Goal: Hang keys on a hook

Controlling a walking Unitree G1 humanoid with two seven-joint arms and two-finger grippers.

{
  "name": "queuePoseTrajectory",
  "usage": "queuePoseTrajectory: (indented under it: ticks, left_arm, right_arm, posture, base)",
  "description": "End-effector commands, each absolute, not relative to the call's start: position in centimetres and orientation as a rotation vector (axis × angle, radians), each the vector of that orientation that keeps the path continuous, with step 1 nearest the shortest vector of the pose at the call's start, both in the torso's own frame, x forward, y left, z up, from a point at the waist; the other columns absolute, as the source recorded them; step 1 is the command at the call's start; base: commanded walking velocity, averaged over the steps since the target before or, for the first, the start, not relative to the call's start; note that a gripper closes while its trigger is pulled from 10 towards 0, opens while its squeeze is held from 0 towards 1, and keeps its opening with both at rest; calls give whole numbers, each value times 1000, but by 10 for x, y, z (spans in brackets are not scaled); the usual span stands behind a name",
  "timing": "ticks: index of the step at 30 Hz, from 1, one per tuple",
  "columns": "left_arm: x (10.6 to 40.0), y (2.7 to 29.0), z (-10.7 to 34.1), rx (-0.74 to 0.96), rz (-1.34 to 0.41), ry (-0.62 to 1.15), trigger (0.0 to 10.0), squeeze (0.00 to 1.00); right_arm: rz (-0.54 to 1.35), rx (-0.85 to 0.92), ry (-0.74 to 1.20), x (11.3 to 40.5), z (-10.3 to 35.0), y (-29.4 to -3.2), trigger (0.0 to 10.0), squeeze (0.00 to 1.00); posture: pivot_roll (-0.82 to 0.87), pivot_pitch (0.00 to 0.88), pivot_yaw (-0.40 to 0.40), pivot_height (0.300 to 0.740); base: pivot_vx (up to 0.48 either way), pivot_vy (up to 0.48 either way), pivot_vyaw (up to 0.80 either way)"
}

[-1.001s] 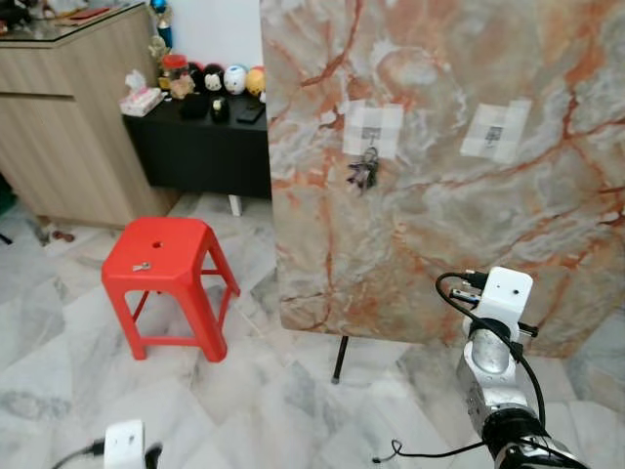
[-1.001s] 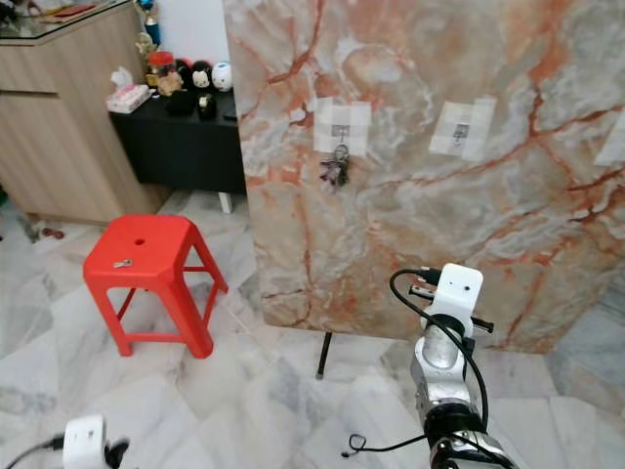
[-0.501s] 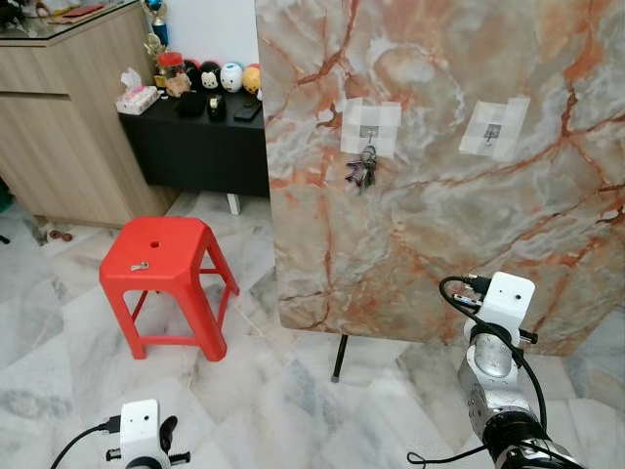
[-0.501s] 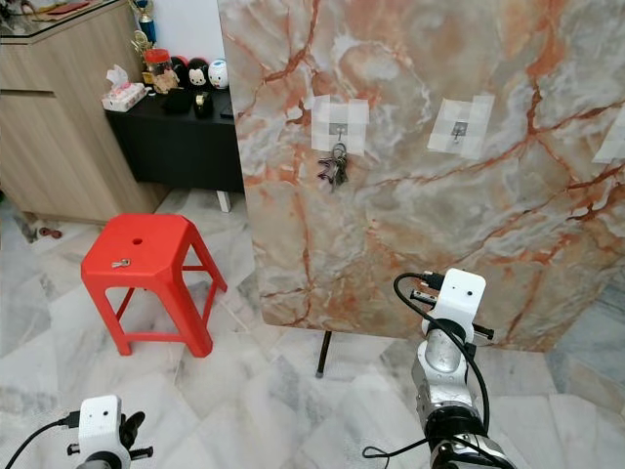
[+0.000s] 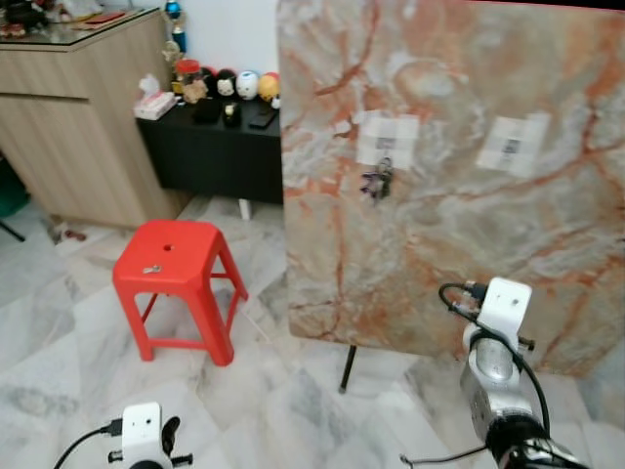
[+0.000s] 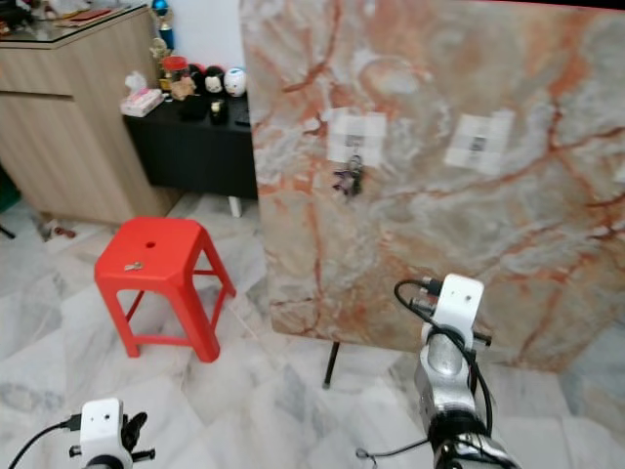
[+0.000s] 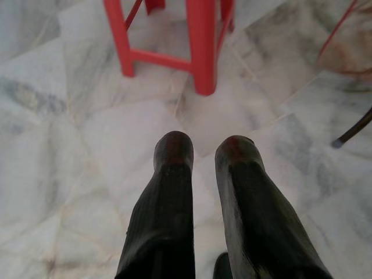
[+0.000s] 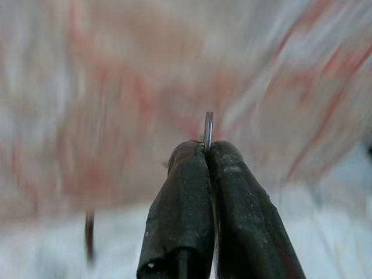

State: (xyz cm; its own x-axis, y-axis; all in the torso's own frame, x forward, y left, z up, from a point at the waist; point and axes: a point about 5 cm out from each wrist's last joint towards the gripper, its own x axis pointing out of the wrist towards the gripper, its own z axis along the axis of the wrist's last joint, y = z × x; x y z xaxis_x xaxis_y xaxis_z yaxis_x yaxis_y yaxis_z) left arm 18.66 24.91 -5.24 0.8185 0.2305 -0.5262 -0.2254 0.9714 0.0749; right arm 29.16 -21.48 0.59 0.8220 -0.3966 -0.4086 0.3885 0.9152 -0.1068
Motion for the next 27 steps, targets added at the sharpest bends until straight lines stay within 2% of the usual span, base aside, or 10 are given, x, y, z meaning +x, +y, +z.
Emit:
queuePoseTrajectory:
  ticks: [1, 5, 7, 27]
  left_arm:
    - [184, 247, -56, -4, 238, 587, 10000, 0]
    - [179, 249, -59, -5, 244, 611, 10000, 0]
    - [178, 250, -59, -5, 246, 617, 10000, 0]
    - [173, 248, -64, -18, 244, 658, 10000, 0]
  right_arm:
    - [-454, 3, 535, 275, -11, -224, 10000, 0]
    - [-516, 14, 658, 247, -33, -232, 10000, 0]
    - [-521, 18, 659, 246, -33, -232, 10000, 0]
    - [-468, 5, 507, 283, -4, -219, 10000, 0]
  posture:
    - [154, 0, -37, 740]
    - [158, 0, -37, 740]
    - [157, 0, -37, 740]
    - [161, 0, -39, 740]
  base:
    - [285, 0, 0]
    - [286, 0, 0]
    - [289, 0, 0]
    - [294, 0, 0]
